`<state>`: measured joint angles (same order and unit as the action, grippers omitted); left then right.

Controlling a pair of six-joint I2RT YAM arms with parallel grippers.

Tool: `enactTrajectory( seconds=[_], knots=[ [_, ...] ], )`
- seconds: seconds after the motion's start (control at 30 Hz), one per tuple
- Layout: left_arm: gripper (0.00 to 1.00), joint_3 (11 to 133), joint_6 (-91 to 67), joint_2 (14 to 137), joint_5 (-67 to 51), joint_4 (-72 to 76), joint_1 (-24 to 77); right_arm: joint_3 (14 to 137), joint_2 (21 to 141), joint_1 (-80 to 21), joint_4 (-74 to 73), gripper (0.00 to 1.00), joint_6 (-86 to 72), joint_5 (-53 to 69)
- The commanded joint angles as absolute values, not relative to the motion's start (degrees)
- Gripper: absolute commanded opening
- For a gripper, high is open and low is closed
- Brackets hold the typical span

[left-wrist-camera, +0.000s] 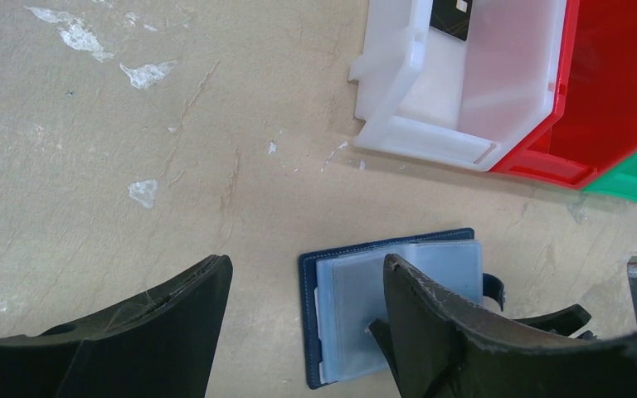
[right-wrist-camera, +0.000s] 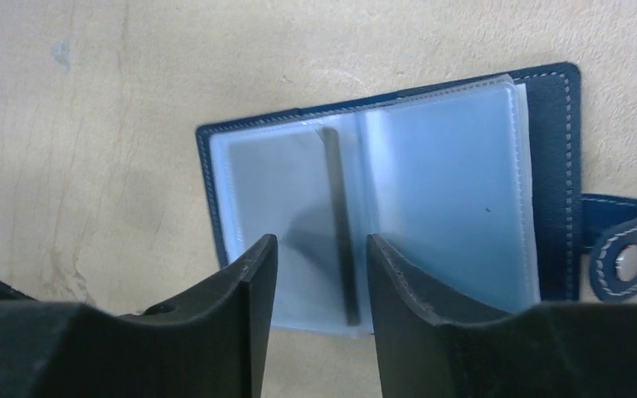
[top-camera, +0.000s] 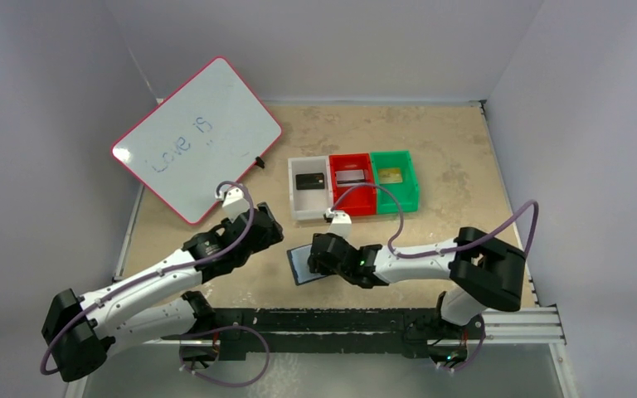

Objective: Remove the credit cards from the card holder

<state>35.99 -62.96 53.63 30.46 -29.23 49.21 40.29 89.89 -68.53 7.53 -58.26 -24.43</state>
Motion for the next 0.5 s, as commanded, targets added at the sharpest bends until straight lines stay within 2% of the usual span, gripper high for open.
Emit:
enactTrajectory(
  seconds=[0.0, 0.17, 0.47],
  knots=[
    [0.67, 36.47, -62.98, 51.94, 31.77, -28.99, 49.23, 41.27, 85.77, -68.37, 6.50, 0.51, -53.58, -24.98],
    [0.67, 36.74, -63.04, 50.96, 32.21, -29.43, 49.25, 46.41, 87.31, -69.60, -0.03, 0.60, -51.52, -27.88],
    [0.67, 36.68, -62.99, 49.81, 32.93, -30.70, 49.28, 53.76, 96.64, -72.40, -9.28, 0.64, -51.79, -32.73]
  ],
)
